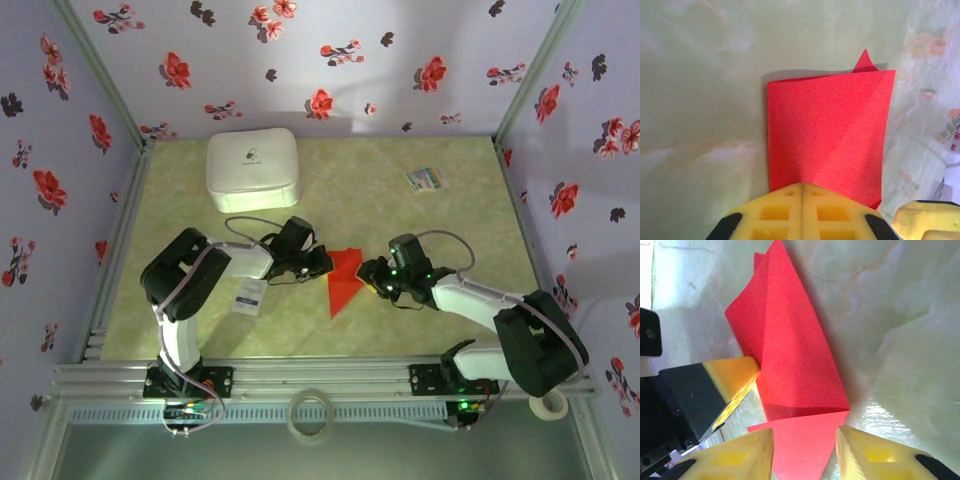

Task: Fold a paper plane with a square sheet of paper (pick it up from the middle)
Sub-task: Fold the wing for the fifth time at the center of the table.

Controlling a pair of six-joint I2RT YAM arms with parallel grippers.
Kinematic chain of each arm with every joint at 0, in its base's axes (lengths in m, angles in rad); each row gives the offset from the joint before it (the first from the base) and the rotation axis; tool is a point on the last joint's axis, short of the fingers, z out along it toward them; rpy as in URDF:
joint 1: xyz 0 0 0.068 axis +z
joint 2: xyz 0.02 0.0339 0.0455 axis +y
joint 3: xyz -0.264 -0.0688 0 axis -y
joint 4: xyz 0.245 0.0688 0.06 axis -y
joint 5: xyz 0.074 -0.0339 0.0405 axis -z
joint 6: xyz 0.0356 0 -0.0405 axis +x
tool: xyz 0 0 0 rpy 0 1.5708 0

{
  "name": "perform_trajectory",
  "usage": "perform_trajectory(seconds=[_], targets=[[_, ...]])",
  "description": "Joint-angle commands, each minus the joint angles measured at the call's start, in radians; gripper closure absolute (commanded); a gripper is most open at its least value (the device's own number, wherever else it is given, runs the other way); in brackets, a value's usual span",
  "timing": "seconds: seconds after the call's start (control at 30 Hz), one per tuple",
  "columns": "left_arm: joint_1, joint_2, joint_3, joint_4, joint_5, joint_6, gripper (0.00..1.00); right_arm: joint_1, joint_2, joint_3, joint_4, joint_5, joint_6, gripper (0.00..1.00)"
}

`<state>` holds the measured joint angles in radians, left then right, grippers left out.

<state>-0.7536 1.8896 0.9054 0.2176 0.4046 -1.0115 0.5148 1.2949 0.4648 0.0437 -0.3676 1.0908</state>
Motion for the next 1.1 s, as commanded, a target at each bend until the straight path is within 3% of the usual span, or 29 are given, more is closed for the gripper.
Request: perform_trajectory(seconds=[0.0, 1.07], targets=[[-0.007, 0.001, -0.031, -0.060, -0.005, 0.013, 0.95, -0.024, 0.026, -0.010, 0.007, -0.032, -0.024, 0.62], [-0.007, 0.001, -0.028, -0.054, -0.005, 0.010, 0.96, -0.112, 0.182, 0.056, 0.203, -0.254, -0.168, 0.59]])
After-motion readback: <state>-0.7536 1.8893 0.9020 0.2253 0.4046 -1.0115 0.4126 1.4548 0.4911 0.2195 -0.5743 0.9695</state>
